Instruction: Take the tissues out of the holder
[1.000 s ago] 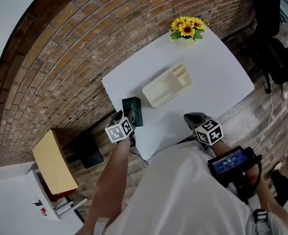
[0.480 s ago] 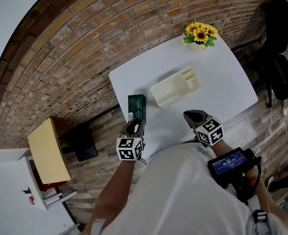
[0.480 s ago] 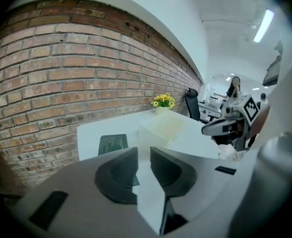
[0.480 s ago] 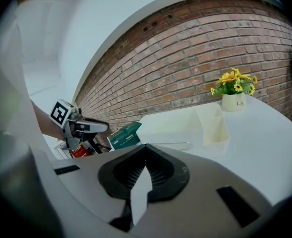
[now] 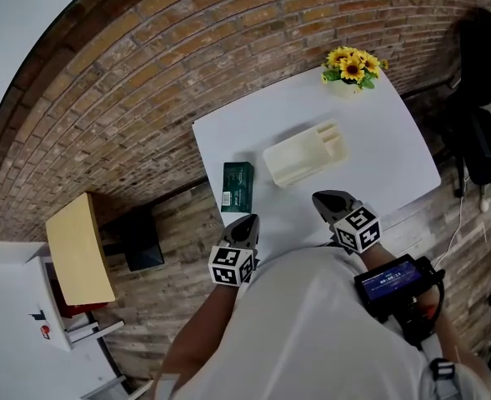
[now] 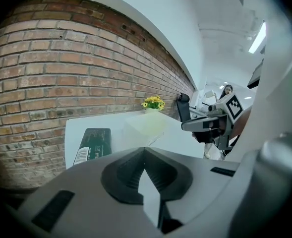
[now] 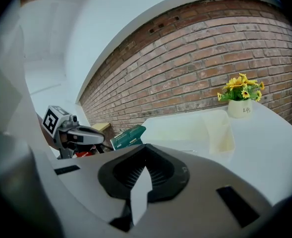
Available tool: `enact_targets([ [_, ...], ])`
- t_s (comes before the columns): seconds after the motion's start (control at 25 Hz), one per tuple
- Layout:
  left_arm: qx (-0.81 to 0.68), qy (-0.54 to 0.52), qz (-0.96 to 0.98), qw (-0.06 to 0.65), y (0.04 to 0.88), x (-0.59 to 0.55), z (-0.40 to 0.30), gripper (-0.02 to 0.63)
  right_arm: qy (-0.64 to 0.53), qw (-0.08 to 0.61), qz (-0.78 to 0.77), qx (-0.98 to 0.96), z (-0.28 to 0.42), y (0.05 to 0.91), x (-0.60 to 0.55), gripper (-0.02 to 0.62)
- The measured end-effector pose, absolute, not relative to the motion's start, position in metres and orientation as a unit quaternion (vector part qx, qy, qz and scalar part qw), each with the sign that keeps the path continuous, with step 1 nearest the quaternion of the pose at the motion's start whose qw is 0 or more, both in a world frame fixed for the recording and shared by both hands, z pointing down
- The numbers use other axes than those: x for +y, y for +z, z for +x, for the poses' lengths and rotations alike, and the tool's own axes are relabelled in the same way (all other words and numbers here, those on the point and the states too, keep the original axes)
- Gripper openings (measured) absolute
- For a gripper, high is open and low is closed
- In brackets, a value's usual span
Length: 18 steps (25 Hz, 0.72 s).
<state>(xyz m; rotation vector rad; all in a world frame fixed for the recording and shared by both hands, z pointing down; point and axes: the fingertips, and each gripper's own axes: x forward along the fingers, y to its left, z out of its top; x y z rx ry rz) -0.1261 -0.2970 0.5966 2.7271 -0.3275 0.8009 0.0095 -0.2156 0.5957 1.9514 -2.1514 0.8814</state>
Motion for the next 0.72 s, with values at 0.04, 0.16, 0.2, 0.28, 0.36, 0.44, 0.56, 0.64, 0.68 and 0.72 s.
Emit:
enact_targets([
  [0.04,-0.113,0.278,0.943,0.142,0.5971,-0.2974,-0.1264,0.008,0.291,0.053,0.642,-0.708,0.0094,0.596,-0.2155,0.006],
  [0.16,-0.11,0.282,0.942,0.146,0.5997,-0.2998,-0.1275,0.008,0.295,0.052,0.642,-0.706,0.009,0.5983,-0.2146,0.006],
  [0.2,-0.109,0.284,0.941,0.147,0.6007,-0.3005,-0.1281,0.008,0.296,0.052,0.642,-0.705,0.0086,0.5992,-0.2141,0.006],
  [0.28,-0.109,0.286,0.941,0.147,0.6018,-0.301,-0.129,0.008,0.298,0.051,0.643,-0.704,0.0077,0.6001,-0.213,0.006],
  [0.36,-0.107,0.286,0.941,0.148,0.6019,-0.3003,-0.1293,0.008,0.298,0.05,0.643,-0.703,0.0067,0.6001,-0.2122,0.006],
  [0.44,-0.104,0.286,0.941,0.148,0.602,-0.2996,-0.129,0.008,0.297,0.05,0.644,-0.703,0.0063,0.5997,-0.2126,0.006],
  [0.56,-0.104,0.286,0.941,0.148,0.602,-0.299,-0.1288,0.008,0.295,0.049,0.645,-0.703,0.0064,0.5989,-0.213,0.006],
  [0.64,-0.105,0.287,0.941,0.148,0.602,-0.2983,-0.1291,0.008,0.295,0.049,0.646,-0.703,0.0066,0.5988,-0.212,0.006],
  [0.68,-0.105,0.288,0.94,0.148,0.6019,-0.2979,-0.1294,0.008,0.295,0.048,0.646,-0.703,0.0067,0.5987,-0.2115,0.006],
  [0.72,-0.105,0.289,0.94,0.148,0.6019,-0.2975,-0.1297,0.008,0.295,0.048,0.646,-0.702,0.0067,0.5986,-0.211,0.006],
])
